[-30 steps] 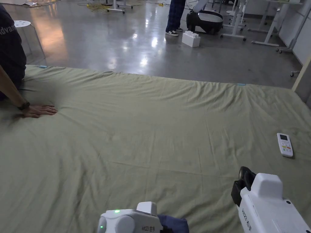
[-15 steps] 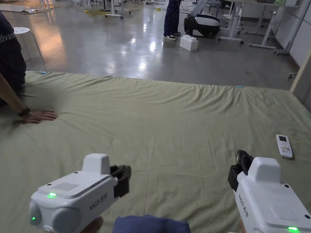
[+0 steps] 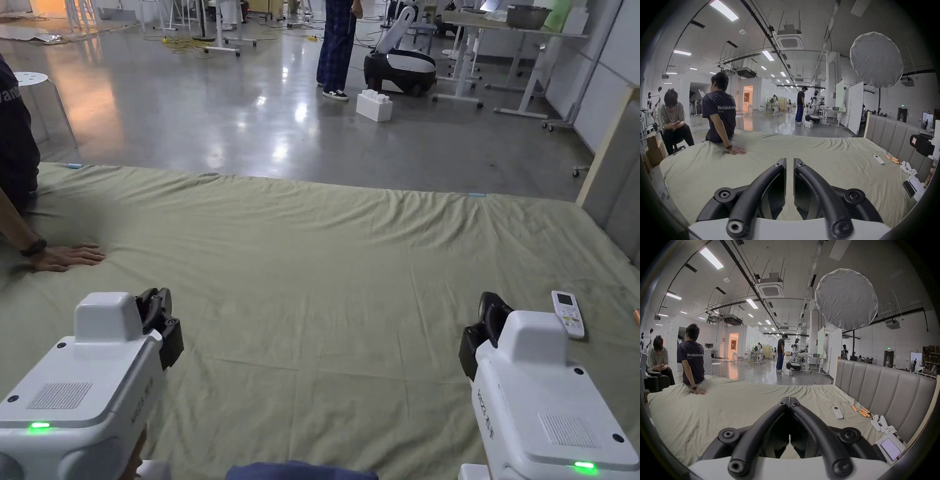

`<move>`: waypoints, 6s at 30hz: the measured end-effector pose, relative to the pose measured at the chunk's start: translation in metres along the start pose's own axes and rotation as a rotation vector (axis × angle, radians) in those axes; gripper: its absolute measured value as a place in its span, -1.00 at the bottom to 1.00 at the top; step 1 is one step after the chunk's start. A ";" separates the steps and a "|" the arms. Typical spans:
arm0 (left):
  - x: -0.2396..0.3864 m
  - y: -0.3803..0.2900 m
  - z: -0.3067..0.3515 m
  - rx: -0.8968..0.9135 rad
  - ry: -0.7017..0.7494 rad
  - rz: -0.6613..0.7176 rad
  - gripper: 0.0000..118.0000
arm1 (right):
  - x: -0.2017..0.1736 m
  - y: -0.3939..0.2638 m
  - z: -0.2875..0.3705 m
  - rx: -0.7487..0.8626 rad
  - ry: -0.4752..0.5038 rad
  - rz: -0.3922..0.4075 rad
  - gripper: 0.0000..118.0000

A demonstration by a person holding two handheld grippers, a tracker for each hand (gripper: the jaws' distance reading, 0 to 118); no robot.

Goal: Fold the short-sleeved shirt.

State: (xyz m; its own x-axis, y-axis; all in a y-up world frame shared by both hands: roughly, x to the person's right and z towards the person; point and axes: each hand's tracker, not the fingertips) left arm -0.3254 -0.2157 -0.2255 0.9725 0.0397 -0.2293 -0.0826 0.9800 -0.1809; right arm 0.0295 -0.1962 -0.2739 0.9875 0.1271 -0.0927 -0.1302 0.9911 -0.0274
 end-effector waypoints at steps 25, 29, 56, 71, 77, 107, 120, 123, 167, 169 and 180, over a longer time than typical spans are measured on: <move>-0.041 -0.117 0.016 -0.619 -0.296 0.253 -0.52 | -0.132 -0.196 0.055 -0.485 0.221 0.098 -1.00; -0.050 -0.137 -0.004 -0.754 -0.444 0.413 0.34 | -0.127 -0.188 0.056 -0.479 0.204 0.087 -1.00; -0.015 -0.202 -0.046 -1.015 -0.783 0.831 -0.55 | -0.106 -0.198 0.049 -0.495 0.237 0.038 -1.00; -0.183 -0.106 -0.097 -0.904 -0.769 0.733 -0.57 | -0.049 -0.067 -0.021 -0.257 0.106 -0.035 -0.99; -0.301 -0.072 -0.121 -0.925 -0.600 0.646 -0.57 | -0.027 -0.011 -0.044 -0.151 0.060 -0.041 -0.99; -0.414 0.016 -0.096 -1.031 0.314 -0.024 0.10 | -0.019 -0.005 -0.045 -0.137 0.022 -0.039 -1.00; -0.245 0.020 -0.083 -0.468 0.062 -0.086 0.09 | -0.016 -0.010 -0.041 -0.122 0.046 -0.060 -1.00; -0.186 0.011 -0.077 -0.334 0.004 -0.096 0.09 | -0.016 -0.011 -0.041 -0.116 0.044 -0.056 -1.00; 0.030 -0.021 -0.038 0.032 0.029 -0.063 -0.94 | -0.017 -0.038 -0.040 -0.082 0.029 -0.030 -0.99; 0.030 -0.020 -0.038 0.032 0.021 -0.067 -0.93 | -0.018 -0.038 -0.040 -0.085 0.031 -0.030 -0.99; 0.035 -0.019 -0.039 0.056 0.059 -0.113 0.28 | -0.024 -0.036 -0.040 -0.061 0.018 0.016 0.84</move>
State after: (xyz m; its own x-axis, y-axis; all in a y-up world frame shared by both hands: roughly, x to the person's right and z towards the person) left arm -0.2979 -0.2409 -0.2670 0.9604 -0.0818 -0.2664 0.0410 0.9870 -0.1554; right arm 0.0074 -0.2361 -0.3109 0.9837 0.1414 -0.1111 -0.1513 0.9847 -0.0862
